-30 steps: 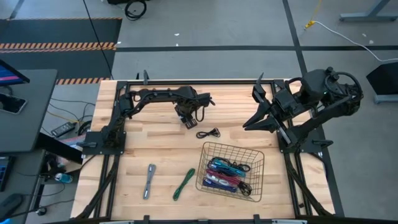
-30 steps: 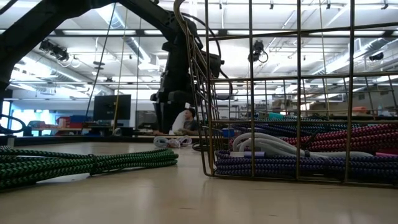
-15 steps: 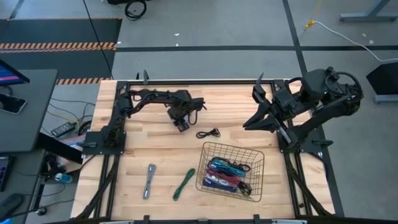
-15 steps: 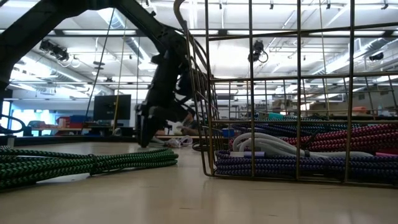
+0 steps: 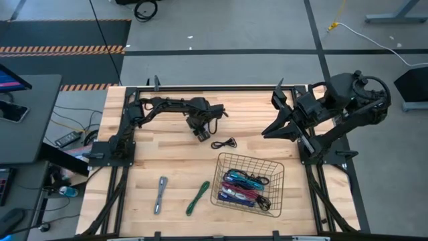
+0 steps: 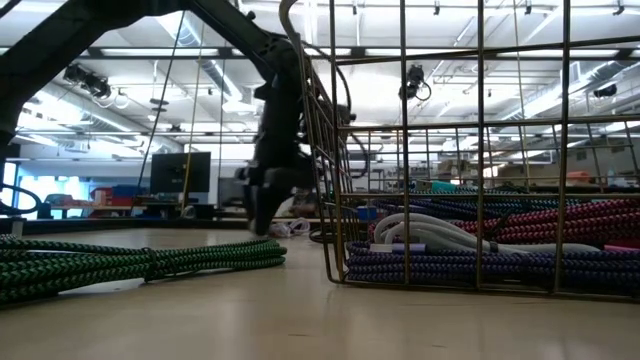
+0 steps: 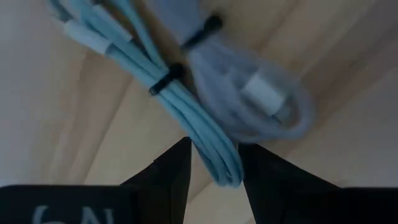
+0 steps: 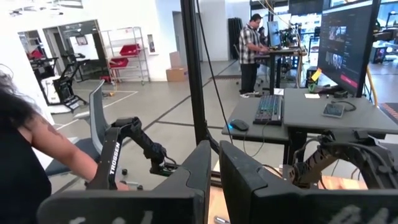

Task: Pick and place USB-C Cables
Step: Put the light blue charger cable into the wire basket

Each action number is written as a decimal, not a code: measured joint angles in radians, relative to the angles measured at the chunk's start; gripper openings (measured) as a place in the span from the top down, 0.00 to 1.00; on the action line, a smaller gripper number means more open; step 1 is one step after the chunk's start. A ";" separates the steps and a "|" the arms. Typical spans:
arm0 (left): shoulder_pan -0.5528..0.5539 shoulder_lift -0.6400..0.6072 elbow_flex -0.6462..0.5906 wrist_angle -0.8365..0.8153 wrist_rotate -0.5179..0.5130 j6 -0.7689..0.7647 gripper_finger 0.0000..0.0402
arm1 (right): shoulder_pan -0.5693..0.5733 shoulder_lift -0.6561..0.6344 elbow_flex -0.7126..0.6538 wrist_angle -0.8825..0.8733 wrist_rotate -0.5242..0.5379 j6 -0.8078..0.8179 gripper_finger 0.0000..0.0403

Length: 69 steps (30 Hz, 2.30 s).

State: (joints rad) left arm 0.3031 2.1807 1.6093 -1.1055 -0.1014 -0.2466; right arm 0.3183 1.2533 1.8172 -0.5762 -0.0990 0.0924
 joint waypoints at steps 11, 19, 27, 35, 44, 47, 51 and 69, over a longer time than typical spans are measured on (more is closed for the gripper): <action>0.002 0.000 0.018 0.035 -0.006 0.003 0.65 | 0.000 0.000 0.000 0.007 0.000 0.020 0.90; 0.002 -0.001 0.018 0.027 -0.012 0.020 0.95 | 0.000 0.000 0.000 0.007 0.000 0.020 0.90; -0.006 -0.074 0.018 -0.078 -0.083 0.024 0.95 | 0.000 0.000 0.000 0.003 0.001 0.020 0.90; -0.072 -0.305 0.018 -0.048 -0.107 0.014 0.95 | 0.000 0.000 0.000 -0.002 0.001 0.003 0.90; -0.277 -0.485 0.018 0.098 -0.126 0.076 0.95 | -0.001 0.000 0.000 0.014 0.069 -0.069 0.90; -0.339 -0.501 0.018 0.155 -0.126 0.085 0.95 | -0.001 0.000 0.000 0.030 0.105 -0.080 0.90; -0.401 -0.498 0.018 0.211 -0.119 0.155 0.95 | -0.001 0.000 0.000 0.051 0.157 -0.095 0.90; -0.537 -0.465 0.020 0.572 0.014 0.320 0.95 | -0.001 0.005 0.000 0.073 0.214 -0.059 0.90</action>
State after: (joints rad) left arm -0.2340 1.7158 1.6291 -0.5333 -0.0870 0.0730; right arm 0.3172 1.2587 1.8173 -0.5028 0.1146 0.0334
